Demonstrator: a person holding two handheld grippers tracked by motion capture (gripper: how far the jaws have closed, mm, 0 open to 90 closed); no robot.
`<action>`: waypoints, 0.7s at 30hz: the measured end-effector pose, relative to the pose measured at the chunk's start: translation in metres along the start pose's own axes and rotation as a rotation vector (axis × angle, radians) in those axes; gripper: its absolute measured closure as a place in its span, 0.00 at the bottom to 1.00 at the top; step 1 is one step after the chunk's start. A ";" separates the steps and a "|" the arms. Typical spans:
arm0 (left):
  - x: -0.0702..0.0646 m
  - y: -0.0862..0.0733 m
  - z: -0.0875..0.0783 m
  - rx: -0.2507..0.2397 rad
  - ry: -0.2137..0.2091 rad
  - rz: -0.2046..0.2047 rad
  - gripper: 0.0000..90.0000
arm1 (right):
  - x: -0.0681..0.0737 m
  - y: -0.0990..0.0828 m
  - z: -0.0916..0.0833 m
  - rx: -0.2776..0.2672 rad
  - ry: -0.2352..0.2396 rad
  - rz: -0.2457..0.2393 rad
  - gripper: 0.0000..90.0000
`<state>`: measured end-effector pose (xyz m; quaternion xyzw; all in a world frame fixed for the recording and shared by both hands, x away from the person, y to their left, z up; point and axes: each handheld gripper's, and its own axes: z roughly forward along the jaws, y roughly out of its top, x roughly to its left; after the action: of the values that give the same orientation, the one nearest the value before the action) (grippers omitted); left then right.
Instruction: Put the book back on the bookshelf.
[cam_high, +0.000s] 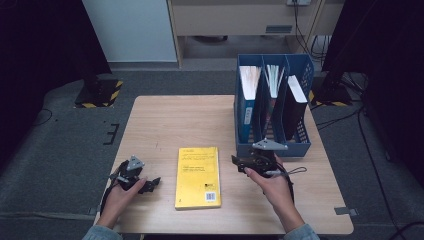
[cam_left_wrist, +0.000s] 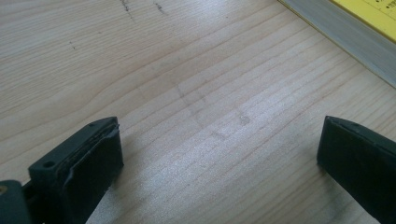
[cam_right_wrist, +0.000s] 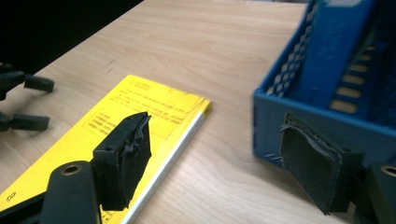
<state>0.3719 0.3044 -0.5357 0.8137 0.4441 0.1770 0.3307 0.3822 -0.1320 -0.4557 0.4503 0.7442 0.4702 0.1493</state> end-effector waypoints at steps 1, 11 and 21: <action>0.001 0.000 0.000 -0.001 -0.002 0.000 0.00 | 0.003 -0.003 0.003 -0.002 0.003 -0.003 0.29; -0.001 0.004 -0.006 -0.024 -0.050 -0.040 0.05 | 0.029 -0.020 0.027 0.056 0.053 -0.059 0.33; -0.017 0.014 -0.014 -0.058 -0.092 -0.056 0.07 | 0.059 -0.041 0.049 0.136 0.081 -0.120 0.33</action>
<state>0.3624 0.2902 -0.5159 0.7985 0.4455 0.1427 0.3789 0.3598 -0.0627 -0.5036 0.3947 0.8054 0.4267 0.1160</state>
